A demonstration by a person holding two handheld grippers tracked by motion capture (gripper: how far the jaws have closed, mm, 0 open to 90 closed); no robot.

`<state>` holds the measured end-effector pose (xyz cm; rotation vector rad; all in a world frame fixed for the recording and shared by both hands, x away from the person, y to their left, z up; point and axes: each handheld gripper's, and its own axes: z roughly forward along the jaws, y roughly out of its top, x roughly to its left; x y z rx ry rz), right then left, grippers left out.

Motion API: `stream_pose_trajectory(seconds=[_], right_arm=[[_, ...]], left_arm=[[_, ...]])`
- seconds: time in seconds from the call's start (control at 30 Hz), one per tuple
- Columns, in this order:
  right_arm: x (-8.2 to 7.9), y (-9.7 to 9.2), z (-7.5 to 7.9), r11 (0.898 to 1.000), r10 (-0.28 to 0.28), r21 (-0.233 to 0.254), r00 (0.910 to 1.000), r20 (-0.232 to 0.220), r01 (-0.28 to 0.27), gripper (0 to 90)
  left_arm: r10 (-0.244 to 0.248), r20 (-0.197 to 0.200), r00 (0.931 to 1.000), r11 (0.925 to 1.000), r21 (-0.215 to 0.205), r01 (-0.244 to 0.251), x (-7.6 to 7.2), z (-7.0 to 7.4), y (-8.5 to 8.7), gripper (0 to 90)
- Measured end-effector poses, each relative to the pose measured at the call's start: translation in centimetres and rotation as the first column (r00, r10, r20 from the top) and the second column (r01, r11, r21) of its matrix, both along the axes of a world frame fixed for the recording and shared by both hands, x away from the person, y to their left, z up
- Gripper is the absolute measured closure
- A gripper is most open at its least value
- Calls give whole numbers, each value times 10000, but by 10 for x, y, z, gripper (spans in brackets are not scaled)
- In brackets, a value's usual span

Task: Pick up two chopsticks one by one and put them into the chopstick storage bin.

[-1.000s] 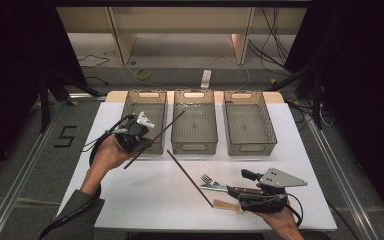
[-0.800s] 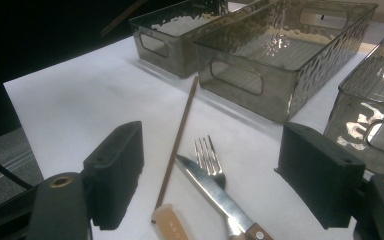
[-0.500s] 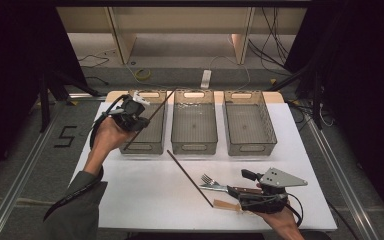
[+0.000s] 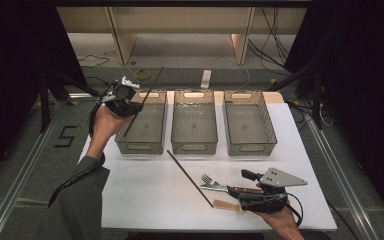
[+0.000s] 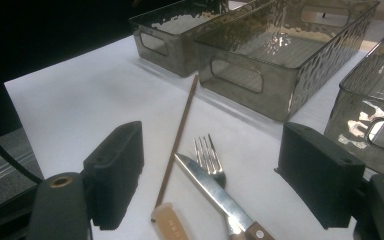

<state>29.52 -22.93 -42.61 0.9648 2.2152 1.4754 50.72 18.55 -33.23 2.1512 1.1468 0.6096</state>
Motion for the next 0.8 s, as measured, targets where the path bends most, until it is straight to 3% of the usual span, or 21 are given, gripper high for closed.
stream_pose_trajectory(seconds=[0.3, 0.8], right_arm=[[-1, -1, 0, 10000, -6, 47, 10000, 36, 6, 268], [-1, 0, 0, 10000, 5, 54, 10000, 39, -5, 269]], left_arm=[[582, -95, 9983, 9982, -107, -583, 15, -15, 9, 844], [1017, -327, 9943, 9927, -621, -1035, 16, -37, 18, 844]])
